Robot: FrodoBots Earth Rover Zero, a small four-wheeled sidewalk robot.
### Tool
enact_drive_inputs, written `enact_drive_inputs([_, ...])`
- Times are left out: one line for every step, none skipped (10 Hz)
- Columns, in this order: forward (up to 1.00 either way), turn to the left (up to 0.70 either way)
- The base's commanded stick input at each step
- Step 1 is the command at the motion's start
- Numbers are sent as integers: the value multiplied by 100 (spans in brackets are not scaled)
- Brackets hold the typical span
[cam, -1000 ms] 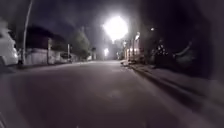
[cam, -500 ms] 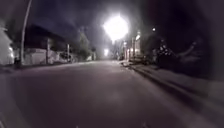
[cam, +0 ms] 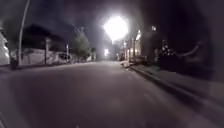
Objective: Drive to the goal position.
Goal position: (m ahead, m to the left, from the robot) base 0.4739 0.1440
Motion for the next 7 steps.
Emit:
enact_drive_inputs([50,0])
enact_drive_inputs([50,0])
enact_drive_inputs([50,0])
enact_drive_inputs([50,0])
enact_drive_inputs([50,0])
enact_drive_inputs([50,0])
enact_drive_inputs([50,0])
